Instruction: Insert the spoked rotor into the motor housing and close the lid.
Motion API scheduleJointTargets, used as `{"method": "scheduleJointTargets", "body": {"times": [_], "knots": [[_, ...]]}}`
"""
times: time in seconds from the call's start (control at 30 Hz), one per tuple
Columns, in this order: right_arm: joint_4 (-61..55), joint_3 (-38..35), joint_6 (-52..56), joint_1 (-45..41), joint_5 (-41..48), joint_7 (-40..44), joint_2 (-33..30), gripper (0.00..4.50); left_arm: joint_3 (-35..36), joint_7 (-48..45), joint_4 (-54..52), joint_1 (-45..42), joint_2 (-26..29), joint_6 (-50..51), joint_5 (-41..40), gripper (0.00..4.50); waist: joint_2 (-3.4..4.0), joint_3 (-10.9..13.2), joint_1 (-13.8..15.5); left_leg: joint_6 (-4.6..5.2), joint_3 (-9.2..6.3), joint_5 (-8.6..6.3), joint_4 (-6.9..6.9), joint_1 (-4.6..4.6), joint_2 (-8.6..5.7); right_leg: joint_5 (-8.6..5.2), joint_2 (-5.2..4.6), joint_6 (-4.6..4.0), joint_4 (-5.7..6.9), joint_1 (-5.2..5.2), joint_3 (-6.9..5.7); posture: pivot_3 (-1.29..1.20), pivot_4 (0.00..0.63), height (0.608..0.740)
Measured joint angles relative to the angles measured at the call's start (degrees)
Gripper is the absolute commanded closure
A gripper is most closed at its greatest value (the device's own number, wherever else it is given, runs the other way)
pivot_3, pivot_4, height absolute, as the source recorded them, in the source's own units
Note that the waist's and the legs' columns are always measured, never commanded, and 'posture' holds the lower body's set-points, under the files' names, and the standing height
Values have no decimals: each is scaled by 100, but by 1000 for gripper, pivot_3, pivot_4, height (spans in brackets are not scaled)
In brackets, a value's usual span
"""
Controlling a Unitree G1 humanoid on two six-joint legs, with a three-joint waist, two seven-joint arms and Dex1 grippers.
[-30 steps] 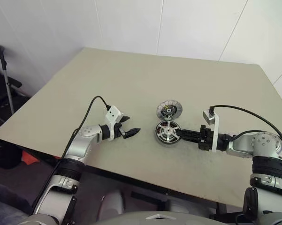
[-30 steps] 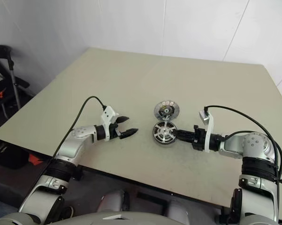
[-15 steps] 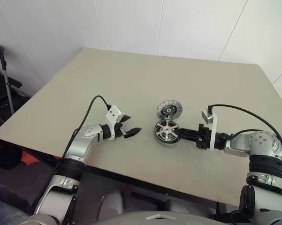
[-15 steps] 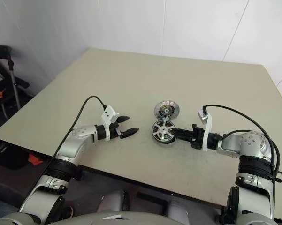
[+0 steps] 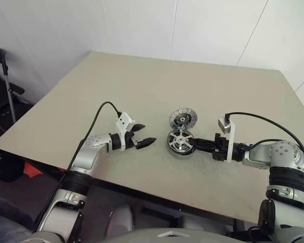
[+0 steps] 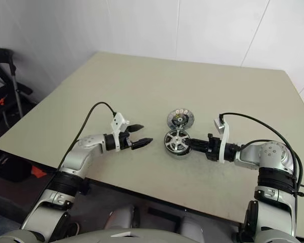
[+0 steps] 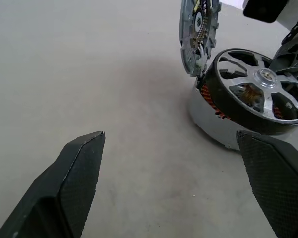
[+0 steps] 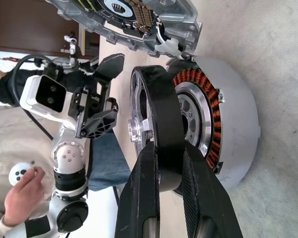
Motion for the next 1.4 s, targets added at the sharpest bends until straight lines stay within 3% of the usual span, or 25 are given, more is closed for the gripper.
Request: {"method": "scheduleJointTargets", "body": {"times": [0.83, 1.4], "knots": [[91, -361, 42, -129, -1, 122, -236, 4207, -5, -89, -115, 57, 33, 51, -56, 0, 0, 0, 10, 0, -1, 0, 0, -2, -1, 0, -1, 1, 0, -2, 0, 0, 0, 740], [-82, -178, 32, 39, 12, 154, -78, 4207, -7, -89, -104, 55, 32, 20, -48, 0, 0, 0, -4, 0, 0, 0, -4, -2, -1, 0, 0, 0, 0, -4, 0, 0, 0, 740]]}}
